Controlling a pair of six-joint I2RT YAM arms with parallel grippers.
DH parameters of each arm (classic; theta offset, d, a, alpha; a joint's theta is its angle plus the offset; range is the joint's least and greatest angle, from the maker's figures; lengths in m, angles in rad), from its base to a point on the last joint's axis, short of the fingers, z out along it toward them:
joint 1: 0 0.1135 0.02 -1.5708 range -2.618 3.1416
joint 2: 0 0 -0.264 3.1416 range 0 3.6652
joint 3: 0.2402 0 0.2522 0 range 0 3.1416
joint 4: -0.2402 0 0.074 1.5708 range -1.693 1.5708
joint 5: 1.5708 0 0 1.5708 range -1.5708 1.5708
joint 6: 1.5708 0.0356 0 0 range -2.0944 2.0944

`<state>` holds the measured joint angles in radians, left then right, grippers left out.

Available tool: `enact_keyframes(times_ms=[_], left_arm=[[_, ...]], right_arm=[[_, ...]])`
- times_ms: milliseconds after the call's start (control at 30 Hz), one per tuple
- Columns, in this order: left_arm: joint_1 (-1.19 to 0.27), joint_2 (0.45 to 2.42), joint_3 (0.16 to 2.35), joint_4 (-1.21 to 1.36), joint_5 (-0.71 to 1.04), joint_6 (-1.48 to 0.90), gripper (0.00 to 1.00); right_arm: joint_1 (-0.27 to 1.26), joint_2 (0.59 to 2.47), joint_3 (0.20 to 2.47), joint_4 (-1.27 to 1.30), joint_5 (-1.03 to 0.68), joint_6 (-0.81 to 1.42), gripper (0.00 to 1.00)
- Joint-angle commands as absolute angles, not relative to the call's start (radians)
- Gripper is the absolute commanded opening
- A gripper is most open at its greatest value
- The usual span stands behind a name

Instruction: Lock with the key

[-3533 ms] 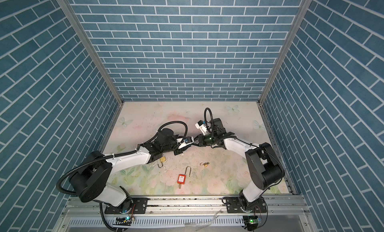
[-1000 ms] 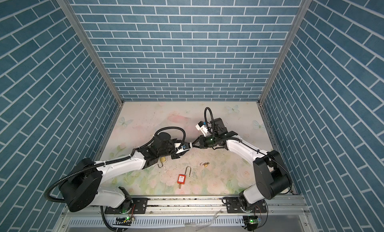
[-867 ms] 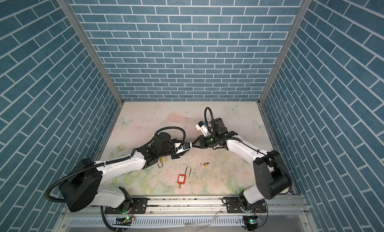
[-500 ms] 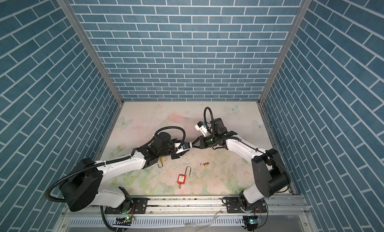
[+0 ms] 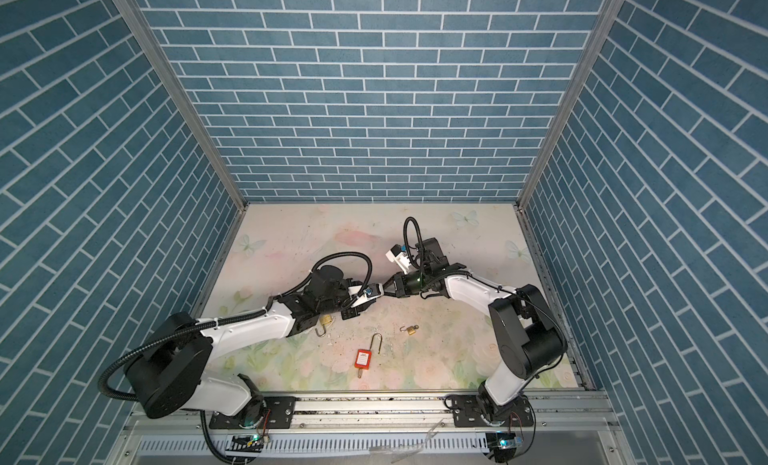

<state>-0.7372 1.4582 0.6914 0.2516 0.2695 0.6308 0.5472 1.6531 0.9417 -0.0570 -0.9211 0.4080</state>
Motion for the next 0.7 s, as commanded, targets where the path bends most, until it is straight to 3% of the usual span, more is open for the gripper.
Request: enact_keyframes(times_ms=[0, 333, 667], left_arm=[[-0.782, 1.443, 0.839, 0.679, 0.373, 0.582, 0.0], [-0.808, 1.515, 0.911, 0.907, 0.362, 0.53, 0.0], [-0.812, 1.557, 1.002, 0.976, 0.38, 0.53, 0.0]], right_arm=[[0.628, 1.723, 0.923, -0.053, -0.943, 0.427, 0.0], [0.656, 1.792, 0.89, 0.049, -0.955, 0.485, 0.0], [0.666, 1.854, 0.847, 0.15, -0.964, 0.535, 0.0]])
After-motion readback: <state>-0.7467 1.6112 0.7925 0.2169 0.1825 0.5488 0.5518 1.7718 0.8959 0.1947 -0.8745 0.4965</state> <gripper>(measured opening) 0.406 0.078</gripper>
